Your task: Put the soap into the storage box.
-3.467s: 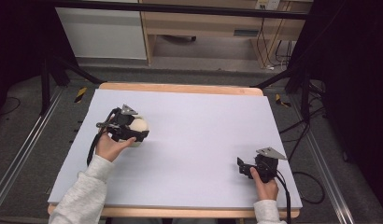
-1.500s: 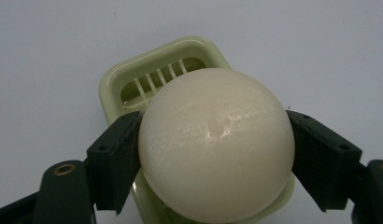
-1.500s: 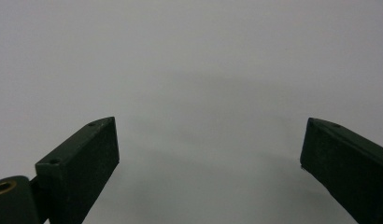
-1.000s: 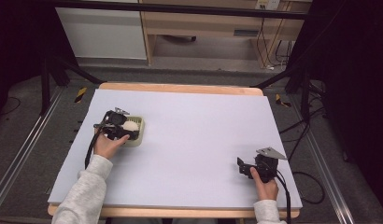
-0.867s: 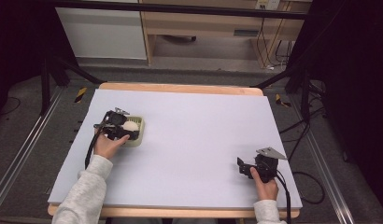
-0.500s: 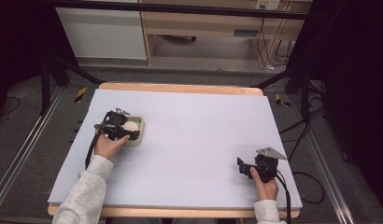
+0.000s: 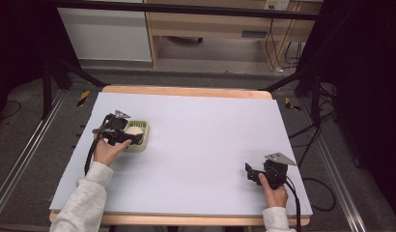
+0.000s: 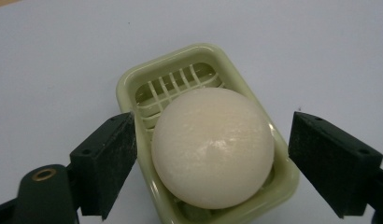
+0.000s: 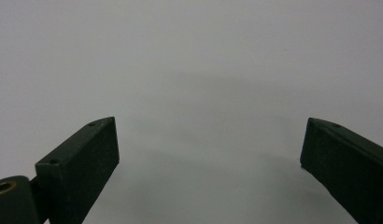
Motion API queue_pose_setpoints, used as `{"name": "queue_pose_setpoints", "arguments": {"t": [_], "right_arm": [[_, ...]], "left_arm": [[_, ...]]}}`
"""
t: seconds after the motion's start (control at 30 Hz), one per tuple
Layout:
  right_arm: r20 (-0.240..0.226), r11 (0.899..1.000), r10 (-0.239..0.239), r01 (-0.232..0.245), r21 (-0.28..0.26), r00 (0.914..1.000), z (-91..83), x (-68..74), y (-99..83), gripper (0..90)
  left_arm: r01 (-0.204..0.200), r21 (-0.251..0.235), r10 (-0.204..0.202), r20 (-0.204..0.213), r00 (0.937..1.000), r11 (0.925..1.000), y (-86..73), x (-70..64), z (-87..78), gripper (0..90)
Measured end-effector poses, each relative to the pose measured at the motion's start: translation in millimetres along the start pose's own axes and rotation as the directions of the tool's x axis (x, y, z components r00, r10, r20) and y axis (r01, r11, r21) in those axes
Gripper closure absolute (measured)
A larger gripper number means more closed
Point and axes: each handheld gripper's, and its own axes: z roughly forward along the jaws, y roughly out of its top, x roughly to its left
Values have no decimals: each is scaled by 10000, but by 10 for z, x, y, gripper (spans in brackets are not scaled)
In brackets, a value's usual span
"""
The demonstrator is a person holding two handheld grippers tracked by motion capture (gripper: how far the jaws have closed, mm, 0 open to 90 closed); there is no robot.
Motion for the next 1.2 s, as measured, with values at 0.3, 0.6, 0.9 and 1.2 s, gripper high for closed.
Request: {"name": "queue_pose_setpoints", "arguments": {"t": [0.3,0.6,0.9,1.2], "right_arm": [[11,10000,-6,6,-23,10000,-2,4,-1,48],[-8,10000,21,-21,-51,10000,-7,7,-2,48],[-31,10000,-18,18,-81,10000,-8,4,-2,48],[-37,9999,-29,28,-149,10000,-14,5,-4,47]], "left_arm": [[116,-808,-91,320,9994,9967,-208,-80,-258,129],[552,-1268,-482,580,9972,9904,-582,-94,-393,137],[872,-1436,-865,109,9962,9858,-965,-46,-458,147],[1060,-1319,-1084,-112,9940,9856,-1172,4,-535,177]]}}
